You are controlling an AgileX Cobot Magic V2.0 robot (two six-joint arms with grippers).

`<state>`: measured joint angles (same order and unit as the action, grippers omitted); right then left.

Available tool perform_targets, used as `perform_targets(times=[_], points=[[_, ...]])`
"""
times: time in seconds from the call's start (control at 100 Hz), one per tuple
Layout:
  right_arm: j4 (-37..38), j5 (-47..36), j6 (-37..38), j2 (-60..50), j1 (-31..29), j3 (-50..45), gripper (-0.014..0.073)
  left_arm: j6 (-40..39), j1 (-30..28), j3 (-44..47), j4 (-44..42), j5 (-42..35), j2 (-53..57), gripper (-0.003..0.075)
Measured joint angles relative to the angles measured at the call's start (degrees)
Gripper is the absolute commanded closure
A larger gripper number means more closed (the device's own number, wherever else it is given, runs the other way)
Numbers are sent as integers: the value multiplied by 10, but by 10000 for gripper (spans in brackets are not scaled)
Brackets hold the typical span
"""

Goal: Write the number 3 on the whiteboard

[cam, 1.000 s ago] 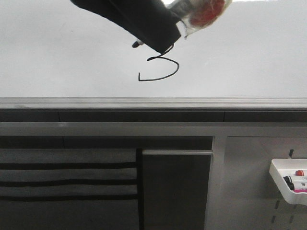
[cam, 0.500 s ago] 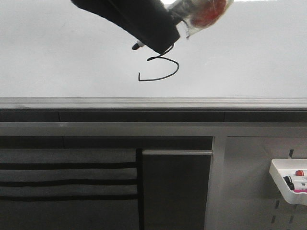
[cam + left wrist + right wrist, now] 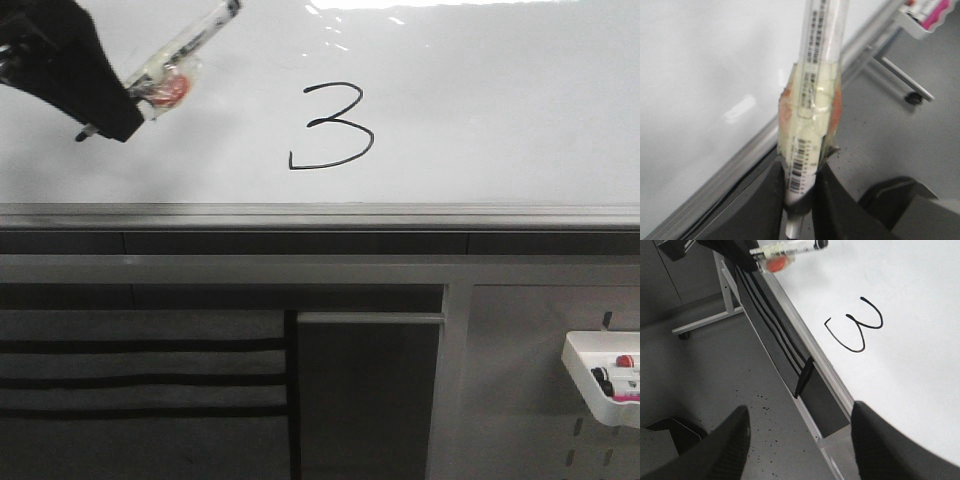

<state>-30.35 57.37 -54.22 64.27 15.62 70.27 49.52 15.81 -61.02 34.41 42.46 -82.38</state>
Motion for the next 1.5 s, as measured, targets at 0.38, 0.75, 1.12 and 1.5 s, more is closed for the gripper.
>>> perform_targets(times=[0.38, 0.75, 1.12, 1.5], points=[[0, 0, 3, 0, -3, 0, 200, -19, -30, 108, 141, -305, 4, 738], [0, 0, 3, 0, -3, 0, 200, -19, -30, 112, 155, -330, 3, 736], [0, 0, 8, 0, -3, 0, 200, -19, -30, 112, 157, -331, 3, 386], [0, 17, 70, -3, -3, 1, 200, -19, -32, 112, 144, -317, 12, 383]])
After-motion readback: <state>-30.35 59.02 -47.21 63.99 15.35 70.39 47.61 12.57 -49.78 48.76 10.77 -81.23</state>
